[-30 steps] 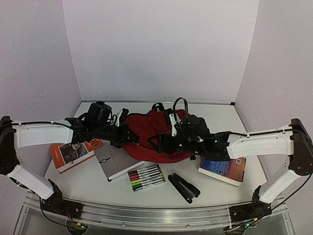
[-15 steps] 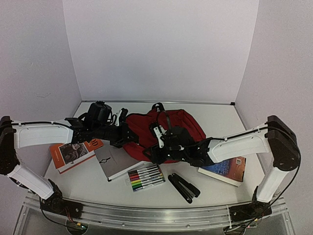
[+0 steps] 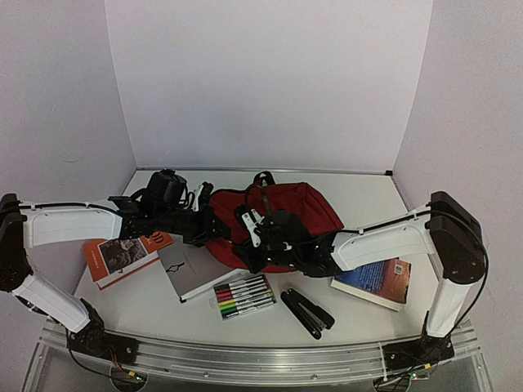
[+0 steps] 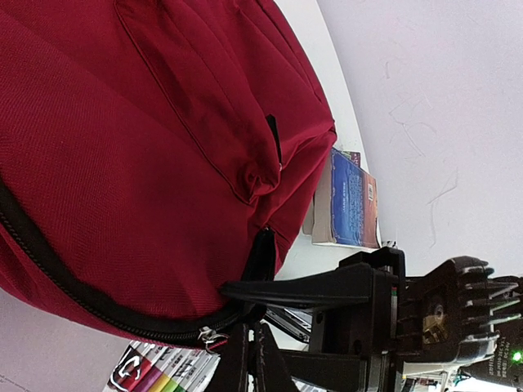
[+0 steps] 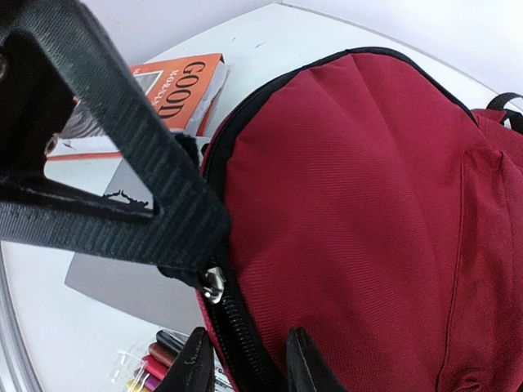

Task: Pack the student bag
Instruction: Unzip the student bag at the center of the board.

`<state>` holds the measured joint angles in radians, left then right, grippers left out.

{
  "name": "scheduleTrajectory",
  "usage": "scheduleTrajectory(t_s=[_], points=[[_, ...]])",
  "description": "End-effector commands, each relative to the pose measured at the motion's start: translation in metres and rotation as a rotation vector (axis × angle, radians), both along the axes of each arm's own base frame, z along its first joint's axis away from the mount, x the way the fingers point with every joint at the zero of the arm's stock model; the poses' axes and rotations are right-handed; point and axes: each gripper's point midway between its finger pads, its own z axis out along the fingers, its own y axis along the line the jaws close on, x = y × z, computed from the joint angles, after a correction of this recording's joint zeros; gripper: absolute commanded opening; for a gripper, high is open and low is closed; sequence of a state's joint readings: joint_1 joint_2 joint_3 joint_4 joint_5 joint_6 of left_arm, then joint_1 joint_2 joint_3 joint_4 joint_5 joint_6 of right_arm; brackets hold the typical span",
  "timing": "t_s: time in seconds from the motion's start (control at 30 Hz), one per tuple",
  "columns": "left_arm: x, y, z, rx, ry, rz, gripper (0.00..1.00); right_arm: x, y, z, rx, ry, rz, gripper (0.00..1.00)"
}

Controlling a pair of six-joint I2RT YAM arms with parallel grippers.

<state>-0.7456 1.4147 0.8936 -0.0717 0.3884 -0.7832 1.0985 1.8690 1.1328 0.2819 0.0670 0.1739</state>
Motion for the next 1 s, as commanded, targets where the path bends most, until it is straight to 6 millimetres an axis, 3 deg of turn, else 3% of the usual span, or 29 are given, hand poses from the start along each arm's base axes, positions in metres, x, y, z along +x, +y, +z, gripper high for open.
scheduleTrajectory(t_s=[0.0, 0.1, 0.5, 0.97], points=[[0.005, 0.0, 0.025, -0.038, -0.05, 0.018, 0.0, 0.002, 0.012, 0.02, 0.036, -0.051, 0.001, 0.09], [0.005, 0.003, 0.027, -0.036, -0.06, 0.026, 0.0, -0.004, 0.012, 0.022, 0.038, -0.053, 0.01, 0.0], [0.018, 0.022, 0.032, -0.016, -0.068, 0.102, 0.0, -0.025, -0.001, 0.026, 0.043, -0.046, 0.006, 0.0], [0.043, 0.08, 0.043, 0.036, -0.1, 0.213, 0.0, -0.044, -0.018, 0.033, 0.065, -0.036, -0.035, 0.0]])
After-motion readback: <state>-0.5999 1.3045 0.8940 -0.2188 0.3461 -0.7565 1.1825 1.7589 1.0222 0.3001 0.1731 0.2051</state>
